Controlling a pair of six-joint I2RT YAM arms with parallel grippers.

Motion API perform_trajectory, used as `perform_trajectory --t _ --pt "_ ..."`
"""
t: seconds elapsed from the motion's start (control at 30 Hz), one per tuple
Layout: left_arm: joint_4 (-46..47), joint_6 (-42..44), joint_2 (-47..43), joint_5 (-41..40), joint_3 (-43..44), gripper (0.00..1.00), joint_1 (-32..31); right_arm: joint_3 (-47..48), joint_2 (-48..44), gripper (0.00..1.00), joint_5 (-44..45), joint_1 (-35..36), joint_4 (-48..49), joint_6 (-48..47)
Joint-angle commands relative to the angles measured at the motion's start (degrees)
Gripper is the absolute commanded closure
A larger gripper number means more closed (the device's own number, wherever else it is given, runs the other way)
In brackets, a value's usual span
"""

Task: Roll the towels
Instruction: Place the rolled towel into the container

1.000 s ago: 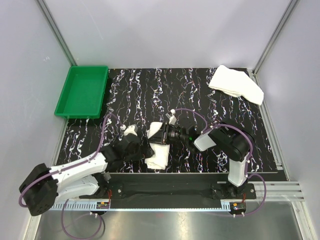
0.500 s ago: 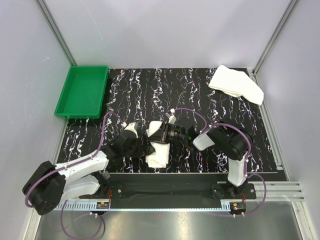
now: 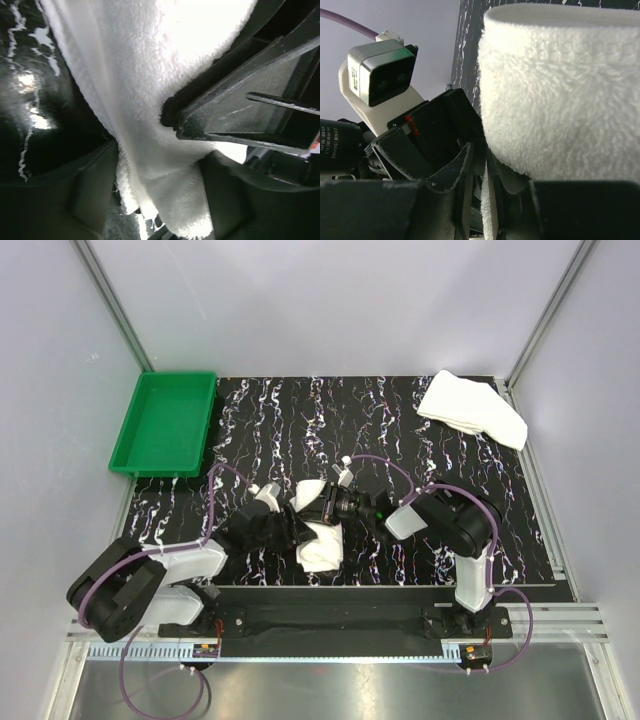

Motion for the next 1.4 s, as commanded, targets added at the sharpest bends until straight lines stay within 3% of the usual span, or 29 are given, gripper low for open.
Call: perform_trajectory --t 0.0,0.07,0.13,0.17,0.2,0.4,0.5,0.6,0.7,0.73,0.77,0.8,0.87,1.03,1.17,1.37 --pt "0.5 0.0 3.6 -5.2 -1.4 0.45 0.7 -1.5 3.8 0.76 -2.0 2.3 -8.6 -1.4" --pt "0.4 0.1 4.5 -5.1 -1.1 0.56 0.7 -1.4 4.1 0.76 -2.1 2.3 -8.4 -1.3" --pt "0.1 0.4 5.2 -5.0 -0.7 0.74 0.8 -1.2 4.4 0.76 -2.2 2.3 -8.2 -1.1" --pt "-0.2 0.4 5.2 -5.1 -0.4 0.83 0.8 -1.2 4.4 0.76 -2.3 2.4 -8.1 -1.0" --pt "-0.5 0.4 5.1 -5.3 0.0 1.00 0.8 -1.2 4.3 0.76 -2.3 2.4 -8.2 -1.0" --pt "-3.2 1.2 2.8 -5.9 0.7 1.00 1.0 -1.1 1.5 0.76 -1.9 2.3 -11.5 -2.3" --pt "-7.2 2.5 -0.6 -7.2 1.6 1.00 1.1 0.5 -3.7 0.73 -0.4 2.3 -20.0 -6.2" --pt "-12.0 4.1 -5.5 -8.2 2.7 1.00 1.3 5.2 -11.5 0.69 4.7 2.3 -37.8 -13.3" --pt "-17.2 5.8 -11.9 -9.4 4.2 1.00 2.0 12.5 -19.5 0.64 15.0 2.1 -58.5 -20.3" --pt "-19.8 6.5 -13.0 -9.7 4.7 1.00 2.2 14.6 -21.4 0.62 23.8 1.3 -65.6 -20.8" --pt "-20.2 6.9 -13.9 -10.2 5.8 1.00 2.4 17.2 -23.3 0.59 26.6 0.4 -73.4 -21.5" --pt "-22.4 7.2 -14.8 -10.5 6.4 1.00 2.7 18.0 -26.7 0.52 28.1 -0.6 -75.7 -21.7" --pt "-25.7 8.4 -17.0 -11.0 7.9 1.00 3.2 19.3 -30.2 0.49 30.2 -5.0 -80.8 -21.7" --pt "-31.4 11.0 -20.5 -11.0 12.5 1.00 5.5 20.0 -40.7 0.42 36.3 -9.3 -87.6 -22.5" --pt "-35.4 14.2 -21.6 -12.6 18.7 1.00 9.4 16.8 -44.9 0.40 35.3 -9.3 -87.1 -21.8" --pt "-38.1 18.3 -17.0 -9.2 31.3 1.00 22.2 5.9 -45.9 0.42 30.7 -9.3 -79.3 -19.1"
